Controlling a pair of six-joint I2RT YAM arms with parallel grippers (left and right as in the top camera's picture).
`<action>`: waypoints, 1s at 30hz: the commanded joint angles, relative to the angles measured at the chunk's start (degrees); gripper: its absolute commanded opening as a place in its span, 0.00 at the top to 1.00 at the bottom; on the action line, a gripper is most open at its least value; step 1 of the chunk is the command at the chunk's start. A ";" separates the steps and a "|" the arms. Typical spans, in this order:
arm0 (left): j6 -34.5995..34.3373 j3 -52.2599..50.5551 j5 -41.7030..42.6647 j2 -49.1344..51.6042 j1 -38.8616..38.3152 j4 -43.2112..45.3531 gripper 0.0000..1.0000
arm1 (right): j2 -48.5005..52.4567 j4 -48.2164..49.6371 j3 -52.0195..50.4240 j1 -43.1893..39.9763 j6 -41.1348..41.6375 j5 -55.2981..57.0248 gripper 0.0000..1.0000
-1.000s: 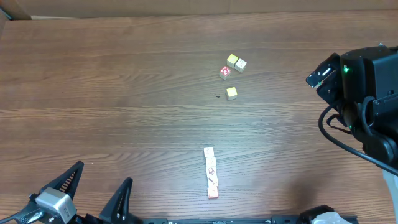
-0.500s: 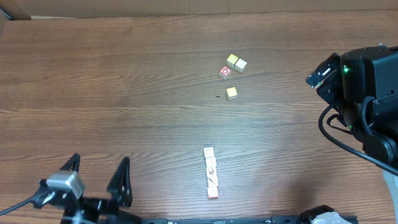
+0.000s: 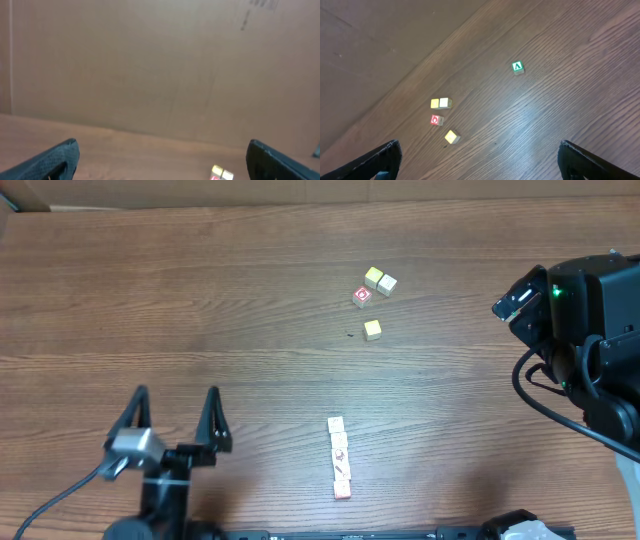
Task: Flip 5 blocks
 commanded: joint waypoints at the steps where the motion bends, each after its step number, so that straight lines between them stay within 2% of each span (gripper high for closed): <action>1: 0.92 -7.04 2.97 -0.96 1.40 6.58 0.00 | 0.00 0.28 0.85 -0.17 -0.37 0.22 0.00; 9: 0.96 -18.38 -3.13 -1.75 1.51 18.69 0.00 | 0.00 0.28 0.85 -0.17 -0.37 0.22 0.00; 13: 0.94 -22.01 -3.15 -1.75 2.75 20.76 0.00 | 0.00 0.28 0.85 -0.17 -0.37 0.22 0.00; 20: 3.50 -22.56 -3.30 -1.75 3.74 14.49 0.00 | 0.00 0.28 0.85 -0.17 -0.37 0.22 0.00; 24: 3.37 -22.56 -3.28 -1.75 3.74 6.29 0.00 | 0.00 0.28 0.85 -0.17 -0.37 0.22 0.00; 30: 5.64 -22.56 -3.08 -1.75 3.74 6.64 0.00 | 0.00 0.28 0.85 -0.17 -0.37 0.22 0.00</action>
